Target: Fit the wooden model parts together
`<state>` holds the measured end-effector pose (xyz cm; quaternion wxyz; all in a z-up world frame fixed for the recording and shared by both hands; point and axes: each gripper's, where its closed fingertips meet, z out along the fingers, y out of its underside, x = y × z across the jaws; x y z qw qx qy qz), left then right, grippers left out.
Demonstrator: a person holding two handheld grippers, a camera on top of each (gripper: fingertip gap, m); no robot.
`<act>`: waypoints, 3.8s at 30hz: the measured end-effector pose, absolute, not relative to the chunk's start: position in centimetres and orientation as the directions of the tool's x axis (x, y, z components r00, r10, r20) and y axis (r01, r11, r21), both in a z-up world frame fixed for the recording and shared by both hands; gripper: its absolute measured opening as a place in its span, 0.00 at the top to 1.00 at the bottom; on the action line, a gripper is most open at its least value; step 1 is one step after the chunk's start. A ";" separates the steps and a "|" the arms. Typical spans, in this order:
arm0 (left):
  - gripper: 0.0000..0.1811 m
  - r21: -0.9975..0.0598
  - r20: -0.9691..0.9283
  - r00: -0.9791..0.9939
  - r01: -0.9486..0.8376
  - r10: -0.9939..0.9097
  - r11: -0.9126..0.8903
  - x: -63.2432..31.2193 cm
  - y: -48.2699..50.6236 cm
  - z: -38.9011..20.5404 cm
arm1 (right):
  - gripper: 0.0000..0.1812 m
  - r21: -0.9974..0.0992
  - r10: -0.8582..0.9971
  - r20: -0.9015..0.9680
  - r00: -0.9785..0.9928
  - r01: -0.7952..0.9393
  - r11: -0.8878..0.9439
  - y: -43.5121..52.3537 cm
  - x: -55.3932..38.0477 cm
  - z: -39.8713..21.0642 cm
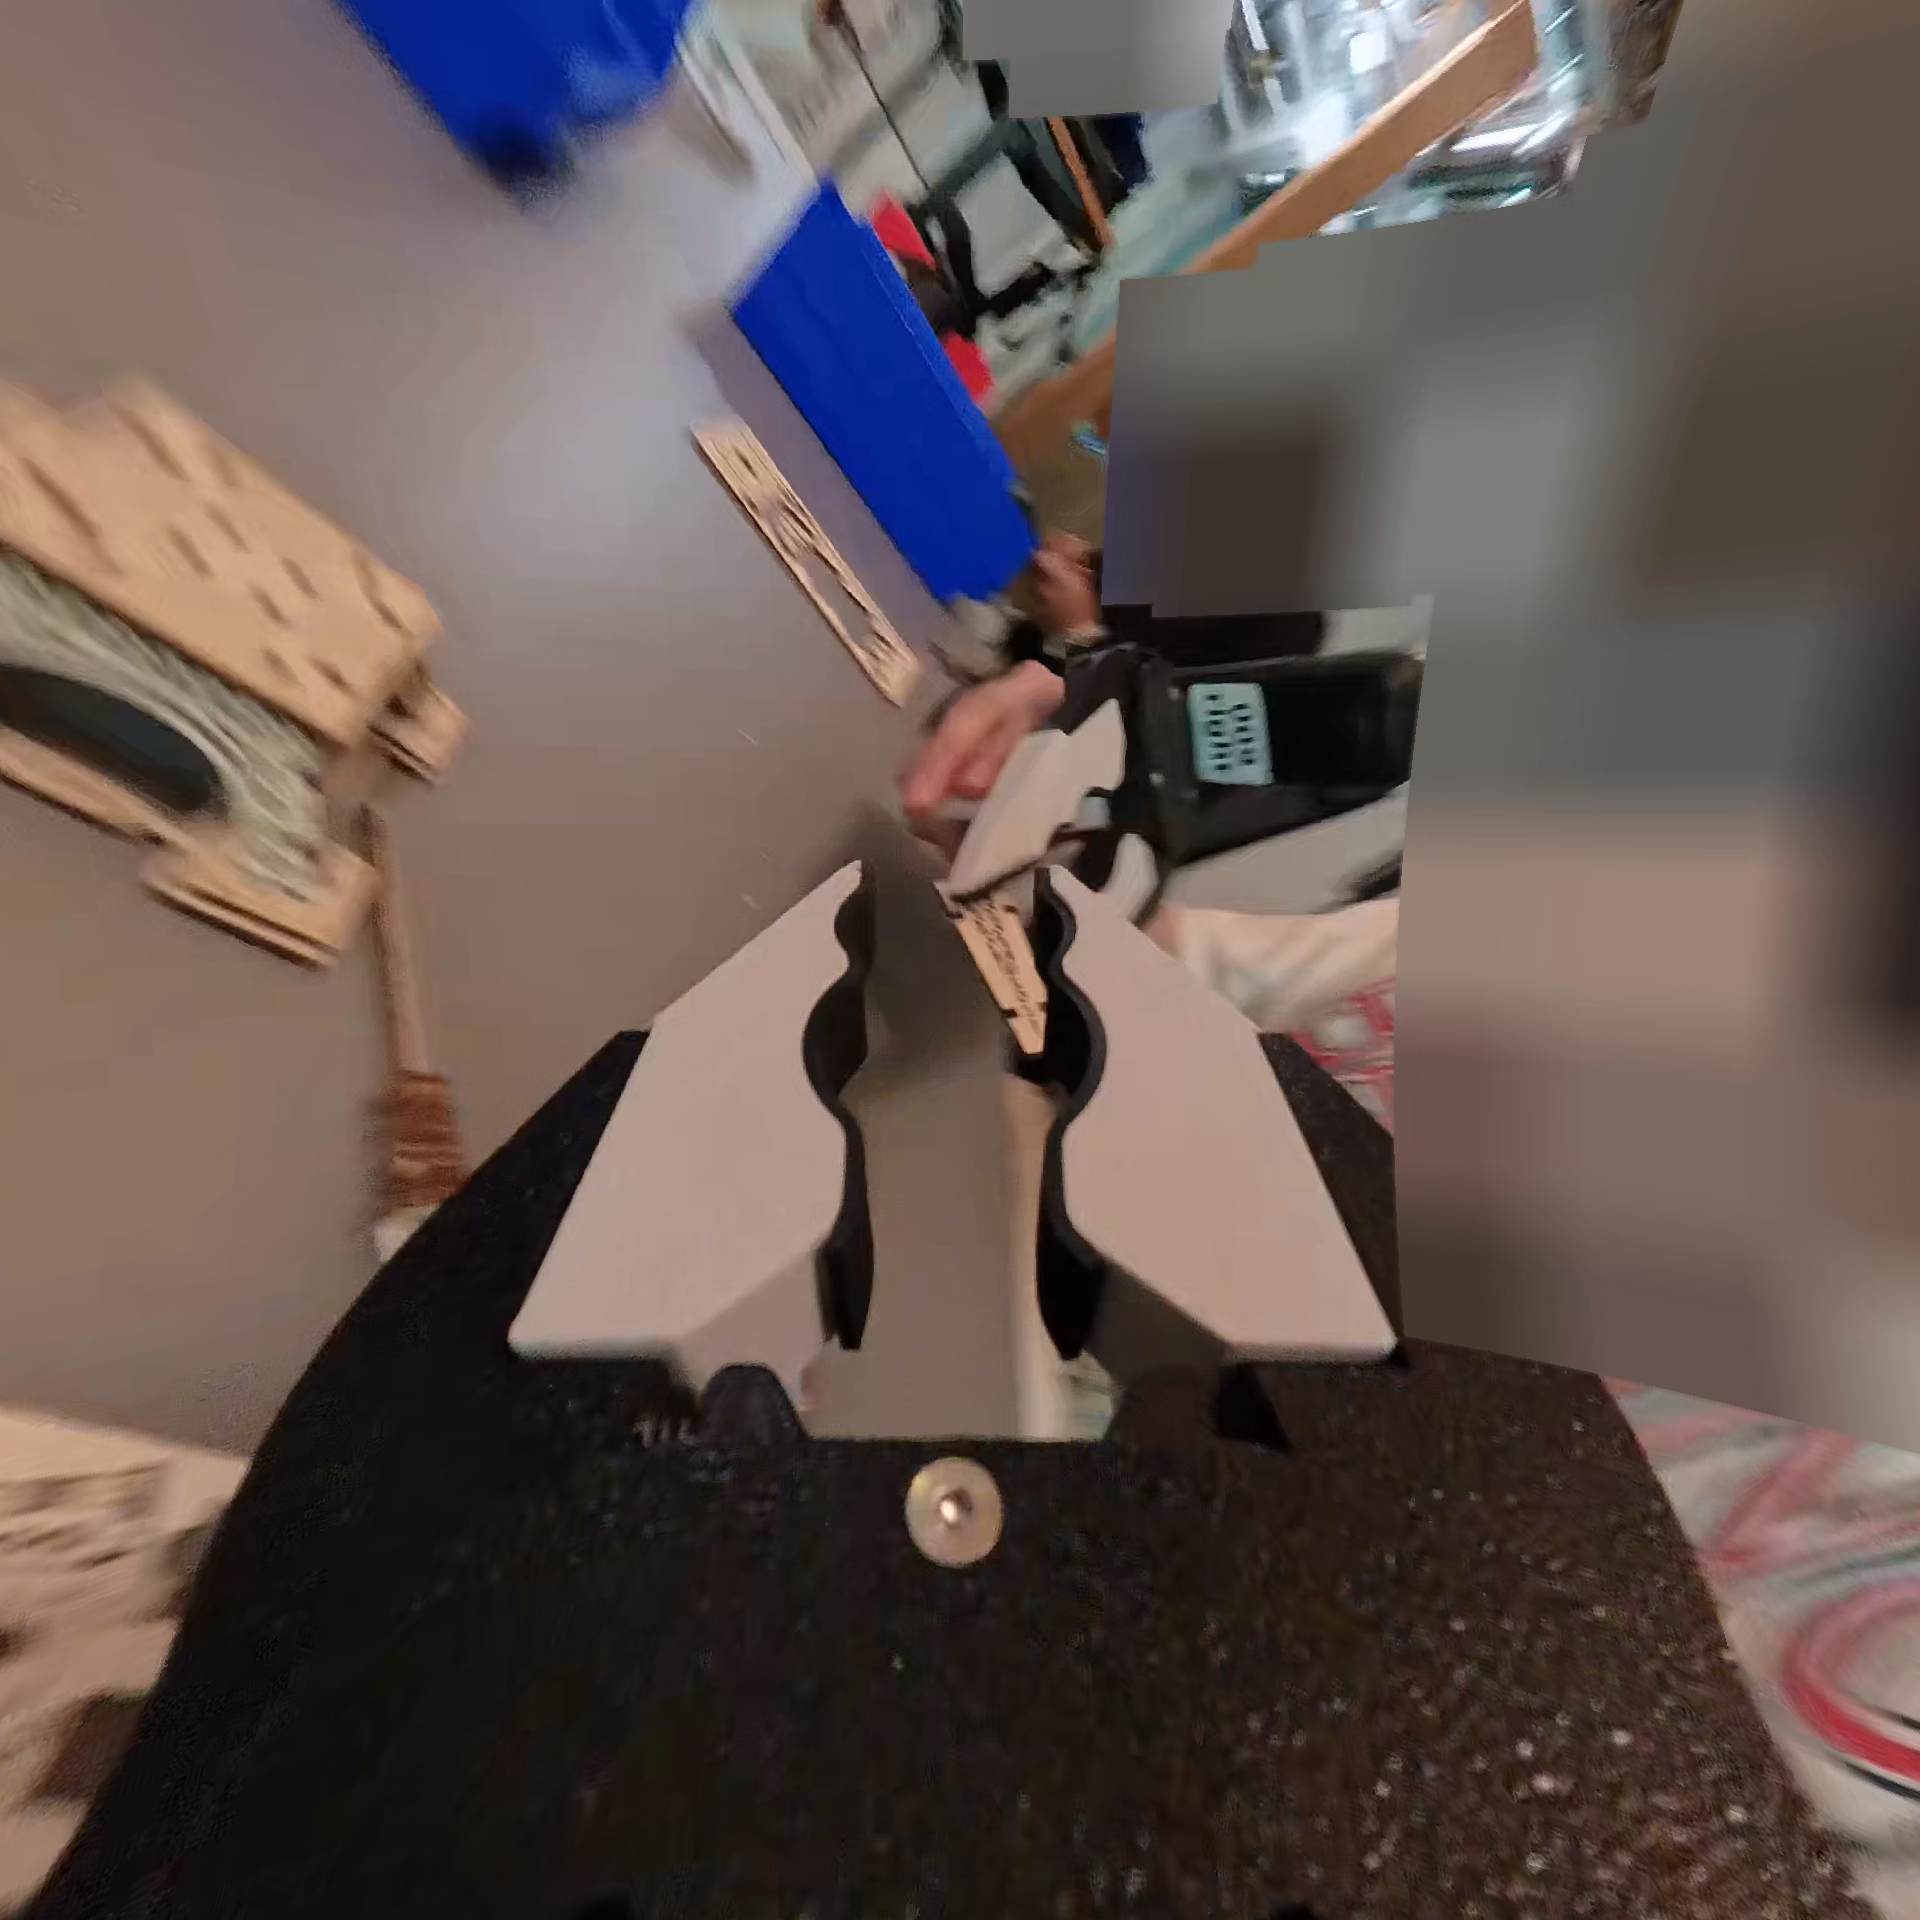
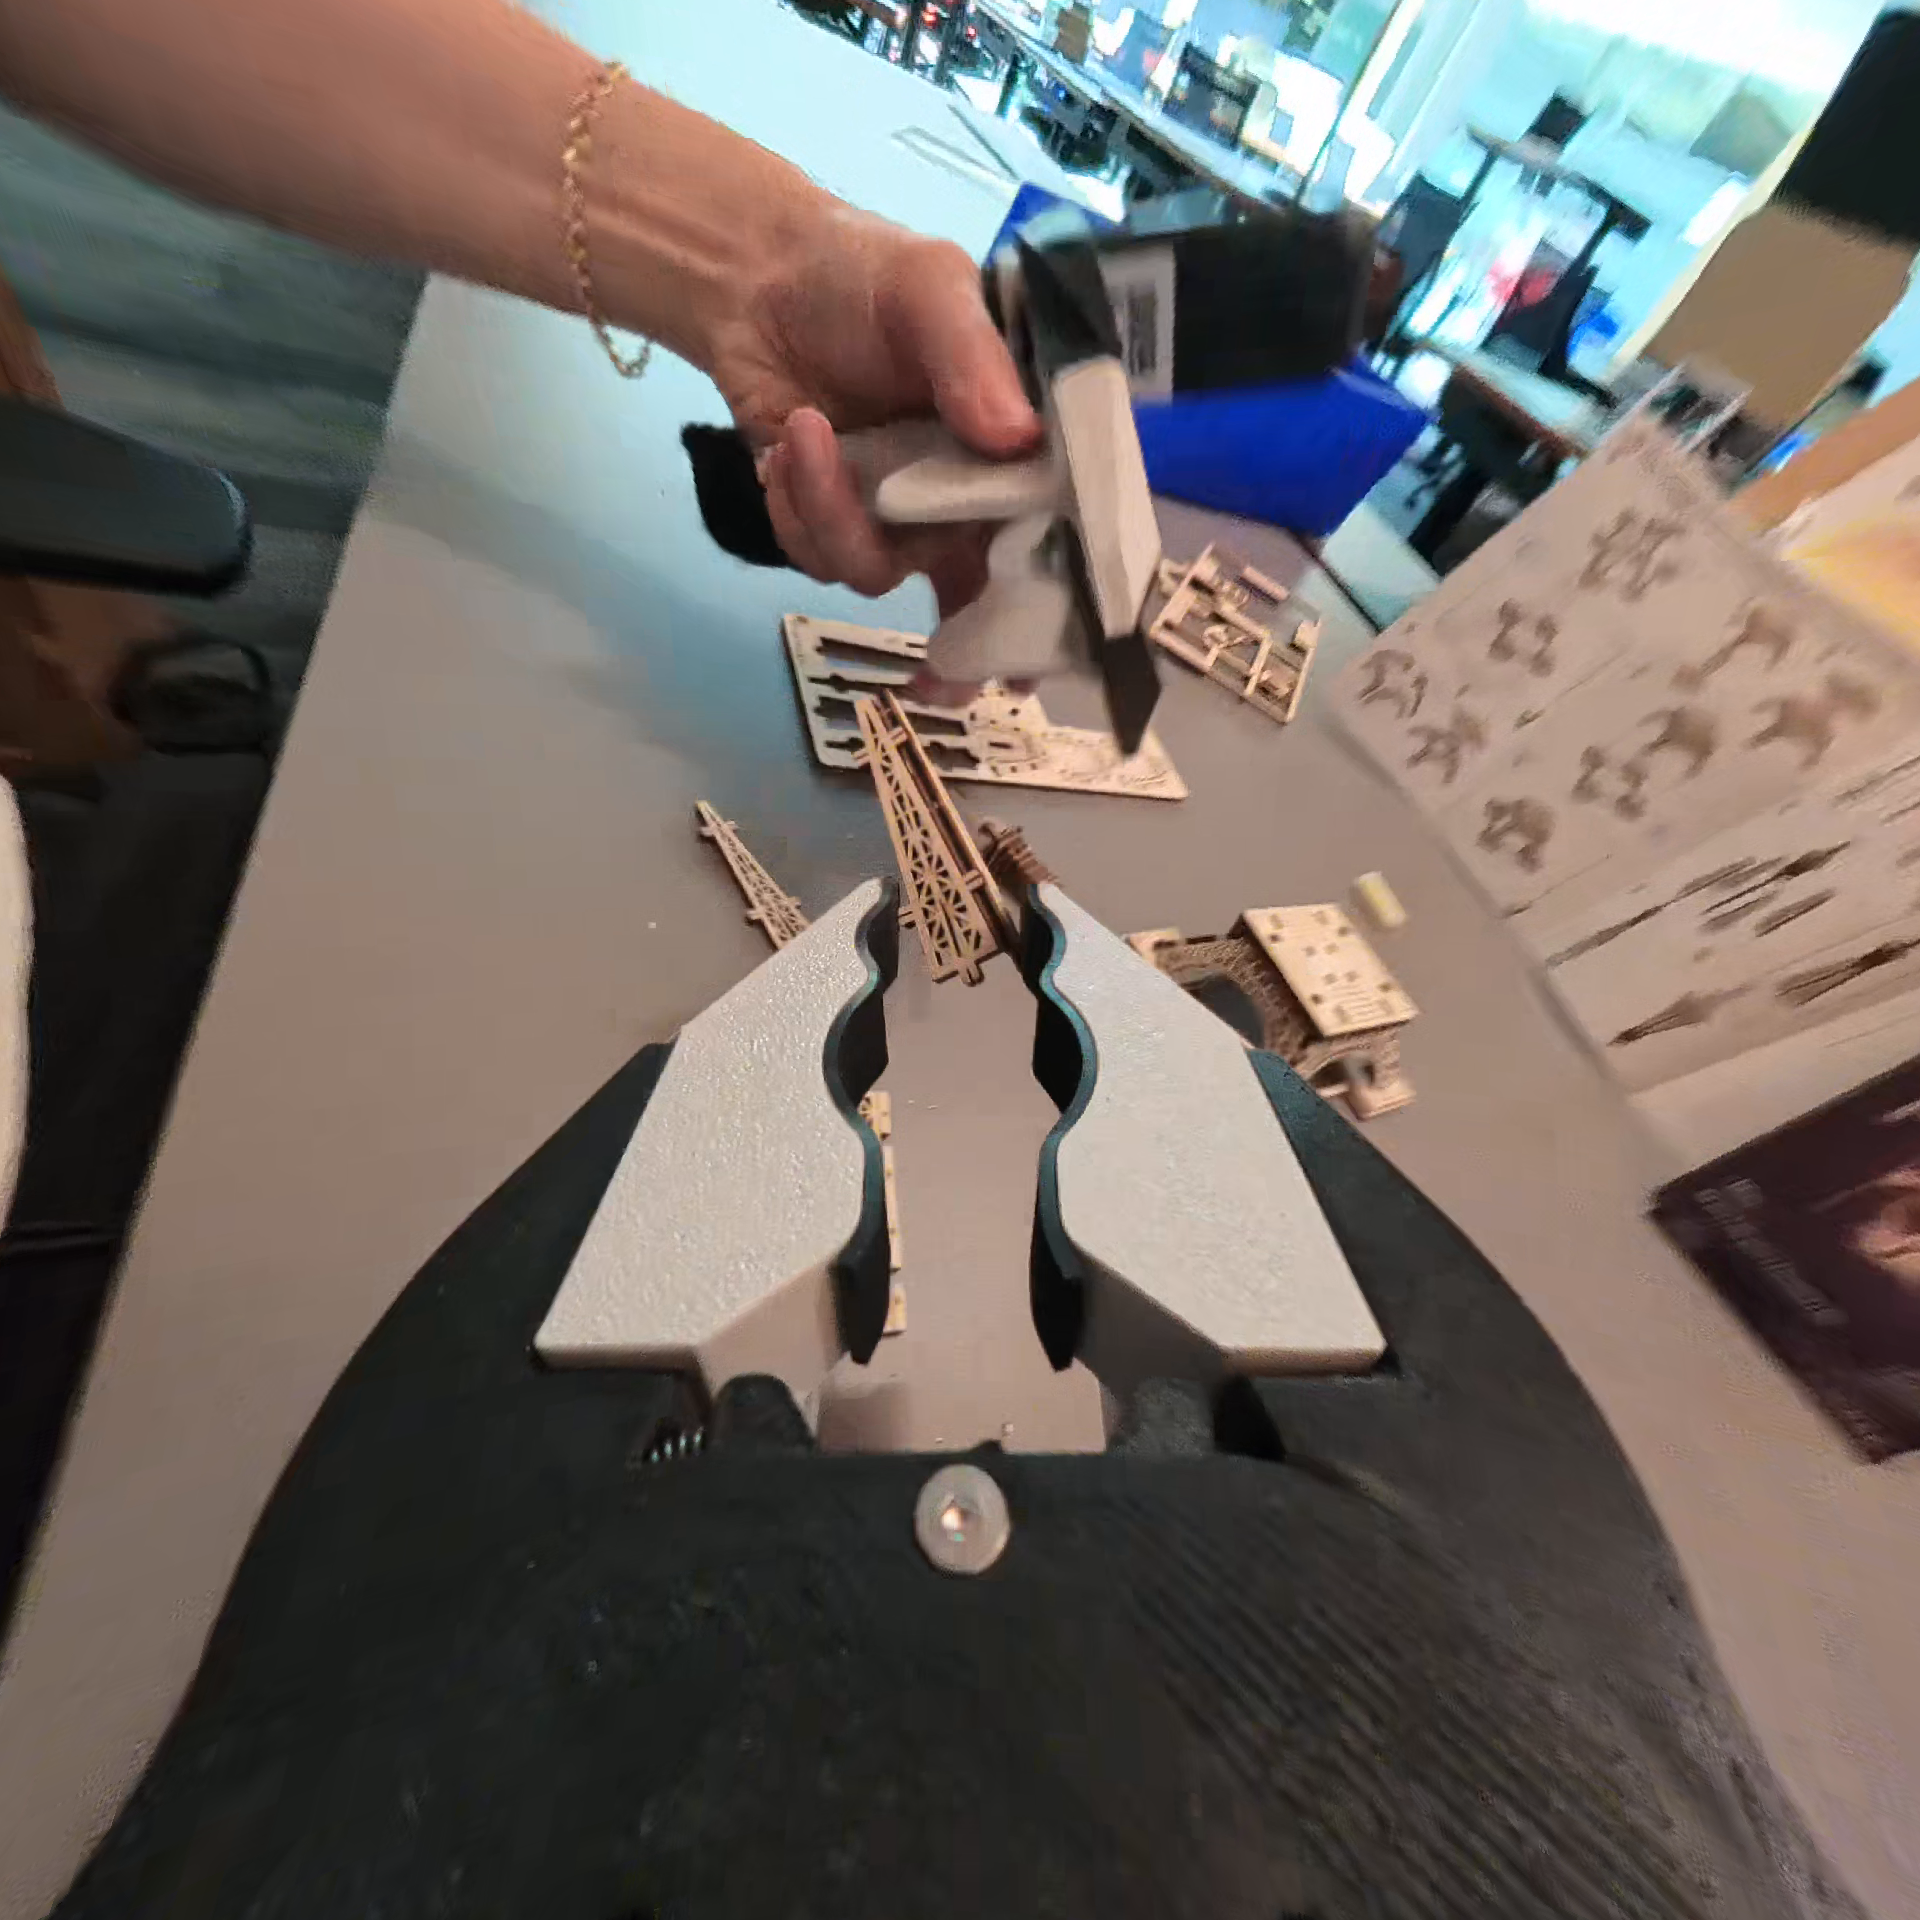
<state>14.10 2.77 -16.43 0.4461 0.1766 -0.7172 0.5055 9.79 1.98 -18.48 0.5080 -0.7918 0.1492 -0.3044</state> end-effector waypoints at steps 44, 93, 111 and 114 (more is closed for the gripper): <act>0.96 -0.652 -0.683 -0.726 0.656 0.082 0.379 8.5 4.1 -16.1 | 0.89 -0.912 -0.535 0.336 0.775 0.127 -0.390 3.0 8.5 -16.2; 0.97 -0.867 -0.445 -0.889 0.458 0.109 0.196 7.6 6.0 -15.1 | 0.91 -0.876 -0.467 0.463 0.753 0.310 -0.370 3.4 7.0 -14.7; 0.97 -0.810 -0.549 -0.825 0.565 0.135 0.156 6.3 6.2 -13.8 | 0.90 -0.749 -0.376 0.646 0.664 0.457 -0.480 3.4 6.2 -14.6; 0.97 -0.788 -0.578 -0.805 0.593 0.134 0.166 6.2 6.2 -13.8 | 0.92 -0.732 -0.370 0.665 0.649 0.464 -0.499 3.3 6.3 -14.6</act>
